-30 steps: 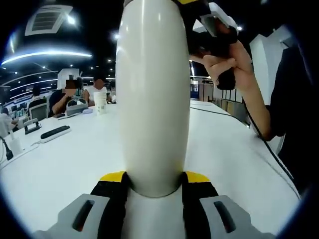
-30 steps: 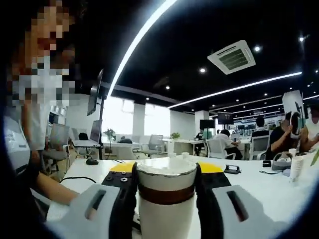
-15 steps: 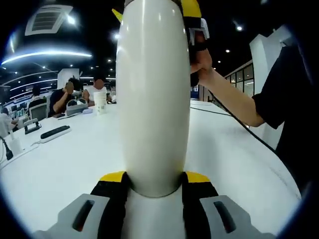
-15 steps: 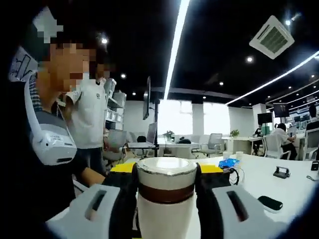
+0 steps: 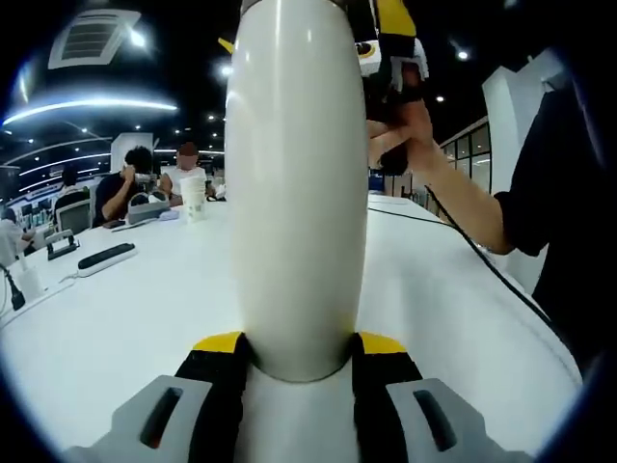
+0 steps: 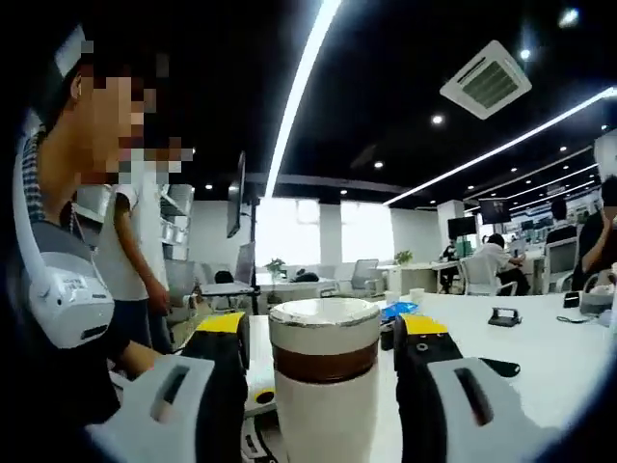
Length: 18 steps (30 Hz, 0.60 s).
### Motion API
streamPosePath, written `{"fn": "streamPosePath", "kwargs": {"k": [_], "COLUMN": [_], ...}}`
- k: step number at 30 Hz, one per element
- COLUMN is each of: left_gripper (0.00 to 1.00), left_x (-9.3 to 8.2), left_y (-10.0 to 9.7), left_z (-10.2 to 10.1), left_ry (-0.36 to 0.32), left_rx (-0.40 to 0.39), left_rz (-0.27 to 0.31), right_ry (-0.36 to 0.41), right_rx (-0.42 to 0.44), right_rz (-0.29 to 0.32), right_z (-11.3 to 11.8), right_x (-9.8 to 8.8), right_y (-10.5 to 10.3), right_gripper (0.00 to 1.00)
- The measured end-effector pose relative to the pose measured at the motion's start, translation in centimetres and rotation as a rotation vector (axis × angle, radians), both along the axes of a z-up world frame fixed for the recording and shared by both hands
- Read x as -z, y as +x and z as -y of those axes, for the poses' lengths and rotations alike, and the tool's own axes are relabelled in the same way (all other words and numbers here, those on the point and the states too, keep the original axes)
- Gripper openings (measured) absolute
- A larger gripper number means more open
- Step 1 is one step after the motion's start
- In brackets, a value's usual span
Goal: Grasp the water cup twist off the cup lid place the cup lid on the table
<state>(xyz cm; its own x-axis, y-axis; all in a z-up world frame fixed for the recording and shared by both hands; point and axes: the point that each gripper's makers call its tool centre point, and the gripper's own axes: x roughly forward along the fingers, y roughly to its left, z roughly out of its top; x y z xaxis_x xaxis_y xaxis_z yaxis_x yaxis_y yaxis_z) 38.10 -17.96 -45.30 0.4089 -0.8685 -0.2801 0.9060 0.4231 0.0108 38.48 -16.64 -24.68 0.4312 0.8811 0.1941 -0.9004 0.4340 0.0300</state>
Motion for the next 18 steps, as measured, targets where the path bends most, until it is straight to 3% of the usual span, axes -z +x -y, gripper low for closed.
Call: {"fn": "streamPosePath", "kwargs": {"k": [4,8,13,18], "left_gripper": [0.45,0.45,0.45,0.45], "left_x": [0.0,0.0,0.0,0.0], "left_y": [0.0,0.0,0.0,0.1], "left_z": [0.0,0.0,0.0,-0.1], "left_ry": [0.001,0.001,0.002,0.001], "left_rx": [-0.001,-0.001,-0.003,-0.004], "left_rz": [0.000,0.001,0.000,0.000], "right_ry": [0.034,0.000,-0.033,-0.013], "right_rx": [0.102,0.179,0.167,0.103], "right_rz": [-0.002,0.031,0.032,0.028], "right_z": [0.2,0.1,-0.6,-0.6], "right_x": [-0.7,-0.8,-0.5,-0.5], "right_y": [-0.5,-0.1,0.6,0.7], "right_gripper": [0.61,0.55,0.48,0.47]}}
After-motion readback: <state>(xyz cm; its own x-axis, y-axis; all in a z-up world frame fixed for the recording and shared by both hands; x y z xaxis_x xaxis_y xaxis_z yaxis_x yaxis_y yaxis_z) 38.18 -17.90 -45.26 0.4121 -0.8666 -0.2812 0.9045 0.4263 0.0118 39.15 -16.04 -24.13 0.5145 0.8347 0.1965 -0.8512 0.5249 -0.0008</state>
